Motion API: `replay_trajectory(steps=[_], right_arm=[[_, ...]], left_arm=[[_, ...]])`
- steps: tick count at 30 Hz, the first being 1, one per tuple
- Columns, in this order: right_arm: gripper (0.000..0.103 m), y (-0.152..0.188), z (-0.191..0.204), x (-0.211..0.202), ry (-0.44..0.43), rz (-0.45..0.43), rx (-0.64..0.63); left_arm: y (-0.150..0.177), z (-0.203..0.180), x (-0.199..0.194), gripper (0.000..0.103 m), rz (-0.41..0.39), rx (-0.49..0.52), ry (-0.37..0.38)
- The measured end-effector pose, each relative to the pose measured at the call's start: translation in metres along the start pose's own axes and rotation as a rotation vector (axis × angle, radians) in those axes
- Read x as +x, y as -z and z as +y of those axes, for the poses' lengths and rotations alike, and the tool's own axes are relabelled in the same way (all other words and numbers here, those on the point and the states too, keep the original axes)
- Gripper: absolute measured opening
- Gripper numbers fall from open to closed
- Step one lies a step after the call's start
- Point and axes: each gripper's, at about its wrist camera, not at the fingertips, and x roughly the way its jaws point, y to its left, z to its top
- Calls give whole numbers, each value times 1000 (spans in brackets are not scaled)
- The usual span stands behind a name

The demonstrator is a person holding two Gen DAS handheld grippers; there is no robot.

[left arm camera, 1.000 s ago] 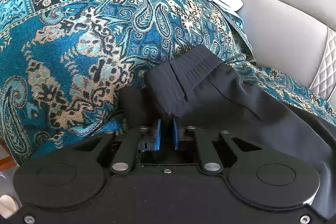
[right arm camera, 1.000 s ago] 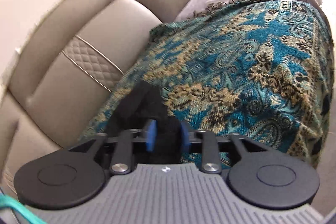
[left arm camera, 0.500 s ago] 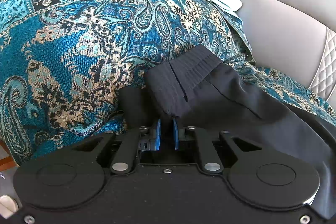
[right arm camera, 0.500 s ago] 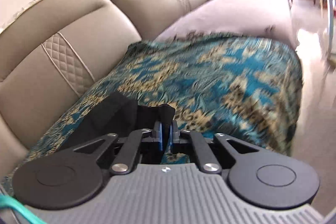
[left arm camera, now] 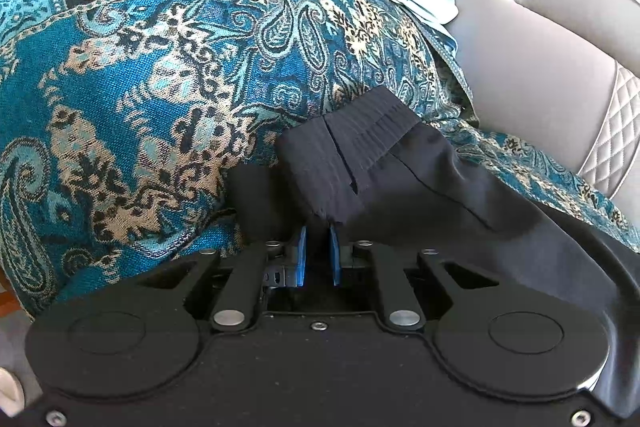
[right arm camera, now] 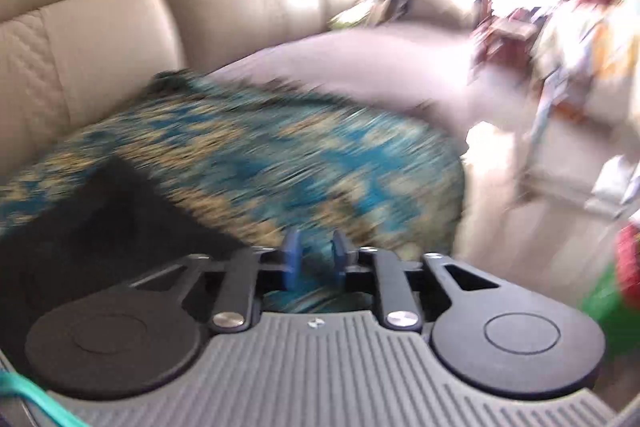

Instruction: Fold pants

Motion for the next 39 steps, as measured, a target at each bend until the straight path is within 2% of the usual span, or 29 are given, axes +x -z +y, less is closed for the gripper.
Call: replay_trajectory(steps=[1, 3, 5, 7, 8, 10, 12, 14, 16, 19, 22, 24, 26, 27, 28, 32, 34, 36, 39], right_arm=[[38, -1, -4, -5, -20, -31, 12], [50, -2, -11, -18, -159, -86, 46], [58, 2, -7, -32, -325, -122, 14], [73, 9, 8, -43, -509, -118, -82], [77, 13, 17, -47, -582, -106, -137], [84, 22, 39, -54, -665, -84, -249], [84, 30, 60, -55, -655, -57, -339], [80, 35, 70, -47, -606, -8, -358], [60, 34, 70, -35, -524, 22, -323], [45, 27, 59, -28, -401, 16, -236], [47, 19, 39, -14, -307, 32, -163], [42, 14, 22, -4, -264, 26, -147], [51, 13, 13, 1, -240, 9, -148], [66, 12, 7, 3, -199, 8, -151], [71, 13, 4, 5, -186, 13, -145], [75, 10, -7, -1, -183, -11, -113], [82, 10, -2, -11, -137, -55, -120], [83, 5, 2, -19, -97, -83, -92], [87, 0, 2, -34, -134, -118, -3]], left_arm=[[1, 0, 0, 13, -3, 0, -2], [2, -1, -1, 14, -8, -1, -5], [2, -3, -1, 15, -10, 1, -8], [3, -5, -2, 16, -10, 3, -12], [3, -5, -2, 16, -9, 4, -12], [2, -5, -1, 16, -8, 3, -8], [2, -4, -2, 16, -6, 2, -3], [3, -3, -2, 16, -5, 1, 2], [3, -2, -3, 16, -6, 0, 5], [4, -2, -4, 16, -8, -2, 2], [5, -4, -4, 16, -12, -1, -5], [5, -4, -4, 16, -12, -2, -6], [4, -4, -3, 16, -10, -4, -4], [4, -3, -3, 16, -8, -6, -1], [3, -2, -3, 16, -6, -8, 3], [1, 3, -4, 17, 9, -36, 23], [-1, 7, -4, 18, 24, -62, 42], [-4, 12, -4, 19, 38, -90, 58], [-6, 16, -5, 23, 56, -120, 85]])
